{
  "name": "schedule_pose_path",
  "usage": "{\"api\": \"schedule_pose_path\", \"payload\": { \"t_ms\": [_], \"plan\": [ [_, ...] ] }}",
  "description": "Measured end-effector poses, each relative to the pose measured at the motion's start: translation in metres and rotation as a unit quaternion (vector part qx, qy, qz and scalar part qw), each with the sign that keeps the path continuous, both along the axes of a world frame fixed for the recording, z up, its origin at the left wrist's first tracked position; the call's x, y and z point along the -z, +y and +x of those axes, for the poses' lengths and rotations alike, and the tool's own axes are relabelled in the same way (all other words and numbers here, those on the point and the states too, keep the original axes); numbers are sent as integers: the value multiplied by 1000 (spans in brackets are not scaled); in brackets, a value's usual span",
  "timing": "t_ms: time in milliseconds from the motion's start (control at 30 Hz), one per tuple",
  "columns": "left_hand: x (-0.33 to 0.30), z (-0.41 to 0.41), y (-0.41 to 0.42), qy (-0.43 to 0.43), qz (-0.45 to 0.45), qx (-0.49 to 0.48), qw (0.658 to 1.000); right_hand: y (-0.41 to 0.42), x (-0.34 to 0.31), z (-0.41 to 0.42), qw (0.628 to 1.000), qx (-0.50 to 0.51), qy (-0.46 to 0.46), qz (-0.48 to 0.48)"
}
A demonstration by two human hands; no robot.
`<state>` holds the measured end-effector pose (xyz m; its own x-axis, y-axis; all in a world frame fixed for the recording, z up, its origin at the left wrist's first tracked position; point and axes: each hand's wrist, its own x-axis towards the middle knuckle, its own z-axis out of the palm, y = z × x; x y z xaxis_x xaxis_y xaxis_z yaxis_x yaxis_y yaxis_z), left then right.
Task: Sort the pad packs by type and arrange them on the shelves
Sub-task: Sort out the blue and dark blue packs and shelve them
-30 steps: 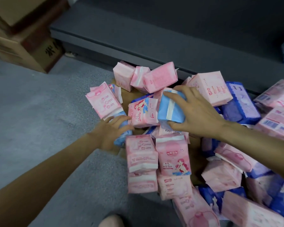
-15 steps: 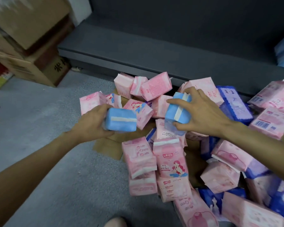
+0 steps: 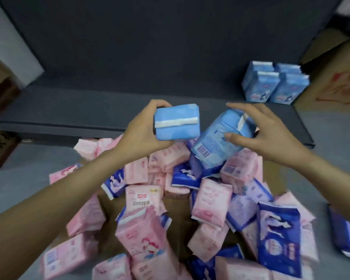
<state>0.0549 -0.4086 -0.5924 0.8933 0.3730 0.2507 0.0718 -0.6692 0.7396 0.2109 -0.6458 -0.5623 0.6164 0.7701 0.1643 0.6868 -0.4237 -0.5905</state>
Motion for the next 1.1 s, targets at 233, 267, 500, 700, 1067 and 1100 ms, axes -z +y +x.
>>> {"api": "schedule_pose_path", "payload": {
  "t_ms": [233, 267, 500, 700, 1067, 1100],
  "plan": [
    [11, 142, -70, -64, 143, 63, 986, -92, -3, 106, 996, 87, -32, -9],
    [12, 158, -80, -68, 130, 62, 987, -101, -1, 119, 995, 98, -29, -3],
    [11, 279, -109, 28, -13, 28, 999, -130, 25, 221, 983, 161, 15, -89],
    [40, 363, -107, 135, -104, 16, 985, -124, 73, 278, 963, 194, 9, -186],
    [80, 401, -112, 202, 86, 50, 974, -127, 86, 327, 938, 84, -86, -326],
    [78, 402, -114, 203, 124, 53, 970, -128, 86, 331, 942, 76, -79, -318]
  ]
}}
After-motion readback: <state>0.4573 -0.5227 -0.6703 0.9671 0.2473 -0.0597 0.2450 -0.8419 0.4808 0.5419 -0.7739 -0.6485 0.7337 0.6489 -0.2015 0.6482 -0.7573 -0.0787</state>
